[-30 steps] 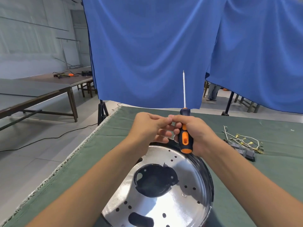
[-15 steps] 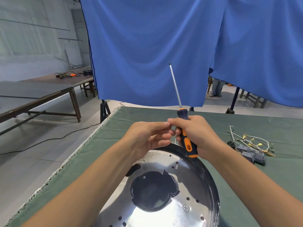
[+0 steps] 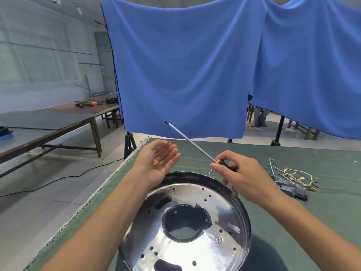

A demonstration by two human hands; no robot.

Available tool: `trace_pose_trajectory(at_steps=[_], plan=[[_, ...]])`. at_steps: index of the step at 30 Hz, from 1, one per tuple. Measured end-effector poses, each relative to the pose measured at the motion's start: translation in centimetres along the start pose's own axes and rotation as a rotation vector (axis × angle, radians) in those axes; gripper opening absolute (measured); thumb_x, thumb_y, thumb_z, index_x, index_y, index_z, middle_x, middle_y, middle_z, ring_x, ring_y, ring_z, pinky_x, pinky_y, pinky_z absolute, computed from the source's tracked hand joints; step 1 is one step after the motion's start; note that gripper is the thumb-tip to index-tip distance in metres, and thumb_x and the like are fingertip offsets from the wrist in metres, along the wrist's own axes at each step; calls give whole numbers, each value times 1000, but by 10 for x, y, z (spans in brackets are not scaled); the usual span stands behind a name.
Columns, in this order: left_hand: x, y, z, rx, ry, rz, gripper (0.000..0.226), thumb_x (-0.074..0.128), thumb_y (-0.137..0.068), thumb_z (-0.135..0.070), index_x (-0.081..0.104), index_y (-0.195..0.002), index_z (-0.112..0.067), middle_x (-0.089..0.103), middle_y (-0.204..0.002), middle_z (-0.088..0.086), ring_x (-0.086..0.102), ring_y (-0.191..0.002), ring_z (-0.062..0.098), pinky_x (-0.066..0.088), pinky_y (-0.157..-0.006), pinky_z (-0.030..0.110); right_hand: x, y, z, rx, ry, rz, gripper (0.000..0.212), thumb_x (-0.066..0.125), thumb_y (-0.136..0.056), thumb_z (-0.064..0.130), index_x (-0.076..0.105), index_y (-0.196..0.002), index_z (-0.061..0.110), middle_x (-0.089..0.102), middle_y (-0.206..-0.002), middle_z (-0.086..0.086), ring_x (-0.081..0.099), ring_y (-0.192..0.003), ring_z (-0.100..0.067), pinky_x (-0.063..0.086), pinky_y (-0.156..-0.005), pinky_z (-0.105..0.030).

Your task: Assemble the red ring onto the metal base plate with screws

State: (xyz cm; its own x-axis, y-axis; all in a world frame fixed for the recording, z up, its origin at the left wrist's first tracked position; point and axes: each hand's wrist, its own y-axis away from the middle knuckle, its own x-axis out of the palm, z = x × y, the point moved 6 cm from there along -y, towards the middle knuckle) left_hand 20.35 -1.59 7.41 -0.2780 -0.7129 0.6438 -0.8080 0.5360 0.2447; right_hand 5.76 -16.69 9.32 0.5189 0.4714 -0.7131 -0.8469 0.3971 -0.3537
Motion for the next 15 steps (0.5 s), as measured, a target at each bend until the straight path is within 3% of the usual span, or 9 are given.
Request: trace_pose_trajectory(at_steps=[3,6,9,12,15], plan=[[-7,5,-7,41,87,-4,7,59,-86,-3,62,-80,0,70,-69,14,67,-73,25,59,-77,39,-5,12,0,-51,147,-18,24,53,-82,62,60,-89,40,61,-62,12,57,-56,-5,50,-63,-29],[-11,11,-8,53,111,-1,7,59,-86,-2,62,-80,2,70,-72,15,68,-76,27,56,-80,39,-7,22,0,-81,226,-19,25,53,-80,64,62,-93,45,54,-58,27,50,-57,7,36,-56,-18],[-14,15,-6,52,124,6,7,59,-86,-2,63,-82,2,70,-76,16,69,-78,27,55,-86,40,-11,30,2,-104,226,-32,23,55,-79,64,64,-95,50,52,-60,37,50,-64,10,35,-58,-14],[-13,18,-4,65,105,22,7,59,-87,-3,64,-85,2,71,-79,17,71,-77,28,56,-75,38,-15,36,3,-126,196,-54,24,56,-77,65,63,-96,53,59,-68,36,56,-69,3,42,-61,-18],[-11,20,-3,87,77,38,10,58,-88,-3,65,-85,3,73,-78,17,72,-70,27,58,-72,37,-20,39,5,-149,210,-66,24,54,-75,67,49,-98,63,55,-62,40,52,-63,9,43,-60,-21]])
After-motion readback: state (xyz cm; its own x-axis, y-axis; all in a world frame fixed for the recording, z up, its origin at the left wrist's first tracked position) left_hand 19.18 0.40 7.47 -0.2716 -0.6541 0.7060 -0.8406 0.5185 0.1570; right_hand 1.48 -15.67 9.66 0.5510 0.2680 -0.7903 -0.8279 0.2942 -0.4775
